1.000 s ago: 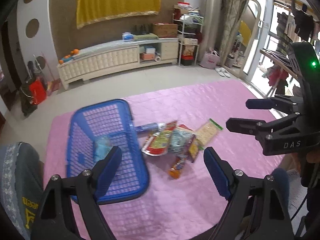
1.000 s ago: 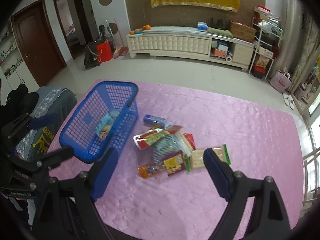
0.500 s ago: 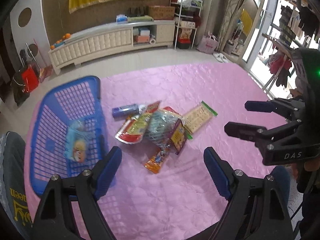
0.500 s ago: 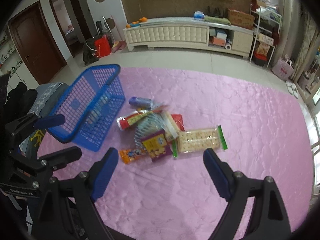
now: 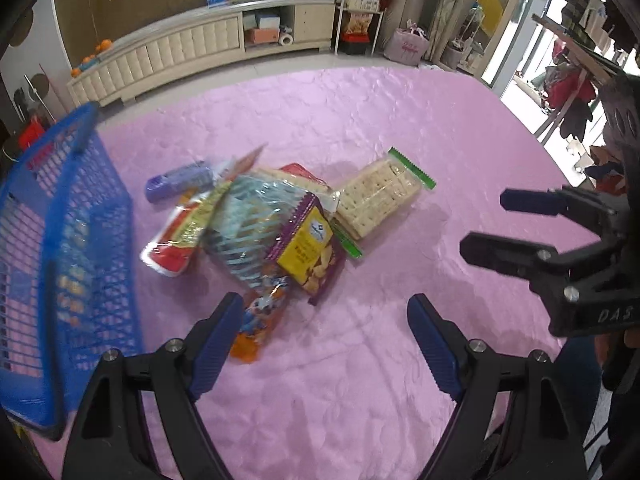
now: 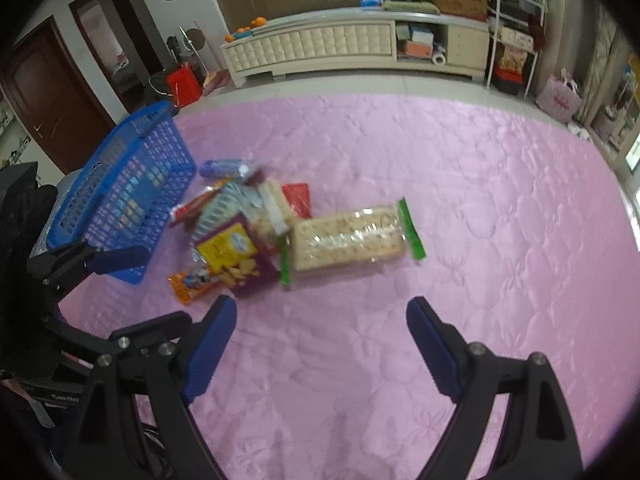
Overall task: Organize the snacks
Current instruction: 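Withdraw both tools from the basket back over the snack pile, then grasp another blue striped bag with the right tool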
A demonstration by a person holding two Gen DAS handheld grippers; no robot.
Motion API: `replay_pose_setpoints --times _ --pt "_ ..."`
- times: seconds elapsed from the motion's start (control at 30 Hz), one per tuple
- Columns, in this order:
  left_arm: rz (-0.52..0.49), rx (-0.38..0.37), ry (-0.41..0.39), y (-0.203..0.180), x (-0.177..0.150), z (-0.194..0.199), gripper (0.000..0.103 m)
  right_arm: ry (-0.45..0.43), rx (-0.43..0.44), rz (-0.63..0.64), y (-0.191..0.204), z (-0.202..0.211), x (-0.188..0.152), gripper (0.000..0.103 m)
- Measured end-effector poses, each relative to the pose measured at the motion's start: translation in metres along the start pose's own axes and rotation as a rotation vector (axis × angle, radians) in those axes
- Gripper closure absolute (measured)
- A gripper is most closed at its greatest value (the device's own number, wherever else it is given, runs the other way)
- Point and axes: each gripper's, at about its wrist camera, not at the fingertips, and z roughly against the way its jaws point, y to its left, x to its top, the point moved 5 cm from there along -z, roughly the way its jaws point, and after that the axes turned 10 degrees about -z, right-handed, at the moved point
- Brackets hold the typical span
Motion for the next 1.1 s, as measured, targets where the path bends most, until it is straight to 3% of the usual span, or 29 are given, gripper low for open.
replay_pose_setpoints --times 0.13,0.4,0.6,0.67,0.8,1.1 --pt "-0.011 0.022 0.033 0.003 0.005 -0.017 0.021 0.014 0.022 -0.027 -0.011 -0.011 -0.003 0.013" --pt "-0.013 0.051 0.052 0.009 0.013 -0.042 0.034 0.042 0.076 -0.080 -0.023 -0.032 -0.005 0.013" --pt "-0.032 0.044 0.061 0.005 0.017 -0.051 0.060 0.051 0.076 -0.101 -0.032 -0.033 -0.008 0.013" --pt "-0.040 0.035 0.061 0.002 0.019 -0.053 0.084 0.050 0.069 -0.115 -0.036 -0.030 -0.008 0.013" --pt "-0.043 0.015 0.038 -0.002 0.020 -0.045 0.092 0.053 0.074 -0.152 -0.040 -0.023 -0.008 0.013" --pt "-0.015 0.021 -0.050 0.003 0.007 0.002 0.098 0.044 0.070 -0.076 -0.006 -0.013 0.000 0.013"
